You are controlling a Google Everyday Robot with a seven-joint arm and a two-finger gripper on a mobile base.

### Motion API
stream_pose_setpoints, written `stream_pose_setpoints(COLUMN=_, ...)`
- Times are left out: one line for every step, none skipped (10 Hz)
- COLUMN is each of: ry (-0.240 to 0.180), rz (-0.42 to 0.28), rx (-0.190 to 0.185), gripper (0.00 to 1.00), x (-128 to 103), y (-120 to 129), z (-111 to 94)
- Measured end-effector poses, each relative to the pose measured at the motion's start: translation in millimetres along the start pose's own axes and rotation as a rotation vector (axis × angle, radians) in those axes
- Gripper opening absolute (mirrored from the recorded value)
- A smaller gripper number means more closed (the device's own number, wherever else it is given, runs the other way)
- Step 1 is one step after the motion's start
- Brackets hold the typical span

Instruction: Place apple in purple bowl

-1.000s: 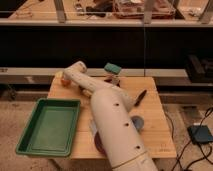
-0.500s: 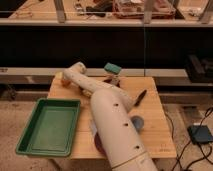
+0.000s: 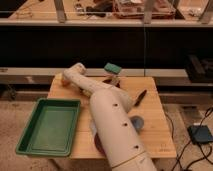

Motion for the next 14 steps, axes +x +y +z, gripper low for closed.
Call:
stream_pose_setpoints(ry=0.001, rz=-0.006, rx=0.0, gripper=0.8, x=-0.1, y=-1.5, z=0.6)
stream_pose_setpoints(ry=0.002, rz=-0.015, rx=-0.001, gripper=0.8, x=-2.0, y=-2.7, z=2.4)
stream_pose_setpoints(ry=0.003, rz=-0.024, rx=-0.003, gripper=0.8, x=-2.6, y=-2.9, z=3.0)
stream_pose_setpoints(ry=0.005, rz=-0.03, rx=-0.005, gripper=0.8, x=-3.1, y=-2.4, z=3.5)
stream_pose_setpoints(ry=0.009, rz=-0.035, rx=-0.01, gripper=0.8, x=-3.5, y=-1.4, z=4.1)
stream_pose_setpoints(ry=0.011, rz=-0.04, rx=-0.014, gripper=0.8, x=-3.9, y=-0.6, z=4.6)
stream_pose_setpoints(ry=0.015, rz=-0.044, rx=-0.018, gripper=0.8, x=-4.2, y=0.1, z=5.1)
stream_pose_setpoints(ry=0.025, rz=-0.051, rx=-0.021, gripper=0.8, x=-2.1, y=0.4, z=4.2)
stream_pose_setpoints(ry=0.032, rz=-0.058, rx=-0.024, gripper=0.8, x=-1.4, y=1.5, z=3.8)
stream_pose_setpoints(ry=0.038, rz=-0.065, rx=-0.025, gripper=0.8, x=-0.8, y=1.6, z=3.7)
stream_pose_setpoints(ry=0.041, rz=-0.071, rx=-0.026, gripper=0.8, x=-0.9, y=1.0, z=4.0)
stream_pose_setpoints(ry=0.045, rz=-0.075, rx=-0.025, gripper=0.8, x=0.1, y=0.3, z=3.7)
stream_pose_setpoints(ry=0.046, rz=-0.077, rx=-0.024, gripper=0.8, x=0.5, y=0.4, z=3.8)
stream_pose_setpoints(ry=0.045, rz=-0.081, rx=-0.023, gripper=0.8, x=0.4, y=0.3, z=4.3)
